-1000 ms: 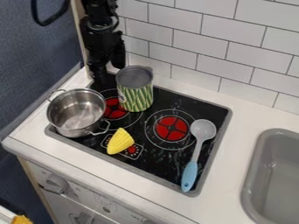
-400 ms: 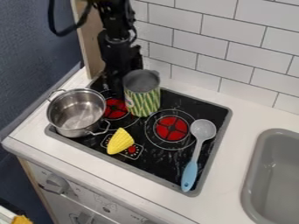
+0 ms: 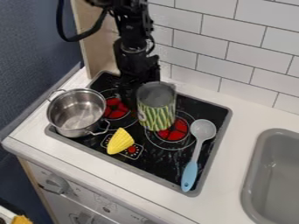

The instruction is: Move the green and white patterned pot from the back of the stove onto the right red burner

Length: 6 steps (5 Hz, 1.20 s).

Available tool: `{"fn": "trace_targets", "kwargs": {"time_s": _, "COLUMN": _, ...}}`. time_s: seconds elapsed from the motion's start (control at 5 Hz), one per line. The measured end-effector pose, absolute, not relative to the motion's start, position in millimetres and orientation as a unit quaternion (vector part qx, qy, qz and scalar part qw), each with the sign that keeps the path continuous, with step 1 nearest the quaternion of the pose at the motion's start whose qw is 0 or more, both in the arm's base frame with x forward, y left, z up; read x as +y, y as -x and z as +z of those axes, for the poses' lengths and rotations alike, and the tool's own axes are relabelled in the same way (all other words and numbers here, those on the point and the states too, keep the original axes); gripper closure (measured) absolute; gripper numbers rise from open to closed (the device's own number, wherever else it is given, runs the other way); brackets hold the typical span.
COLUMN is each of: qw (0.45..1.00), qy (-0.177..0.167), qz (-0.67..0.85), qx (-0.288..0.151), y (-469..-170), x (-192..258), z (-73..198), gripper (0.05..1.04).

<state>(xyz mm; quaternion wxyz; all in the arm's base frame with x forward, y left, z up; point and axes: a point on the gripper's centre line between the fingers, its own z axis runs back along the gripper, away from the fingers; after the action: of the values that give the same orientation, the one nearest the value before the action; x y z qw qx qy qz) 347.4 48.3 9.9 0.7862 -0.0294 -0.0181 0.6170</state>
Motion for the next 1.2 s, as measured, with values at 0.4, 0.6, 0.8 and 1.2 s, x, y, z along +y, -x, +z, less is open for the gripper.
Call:
{"fn": "trace_targets", "kwargs": {"time_s": 0.4, "qw": 0.816, "qy": 0.037, "qz": 0.576, "qx": -0.017, "y": -331, "x": 23, "z": 15, "gripper": 0.085}}
{"fn": "trace_targets", "kwargs": {"time_s": 0.6, "qw": 0.826, "qy": 0.040, "qz": 0.562, "qx": -0.020, "y": -325, "x": 14, "z": 19, "gripper": 0.085}}
{"fn": "trace_targets", "kwargs": {"time_s": 0.8, "qw": 0.825, "qy": 0.038, "qz": 0.563, "qx": -0.022, "y": -324, "x": 14, "z": 20, "gripper": 0.085}}
{"fn": "trace_targets", "kwargs": {"time_s": 1.2, "qw": 0.822, "qy": 0.053, "qz": 0.564, "qx": -0.062, "y": -329, "x": 22, "z": 67, "gripper": 0.085}}
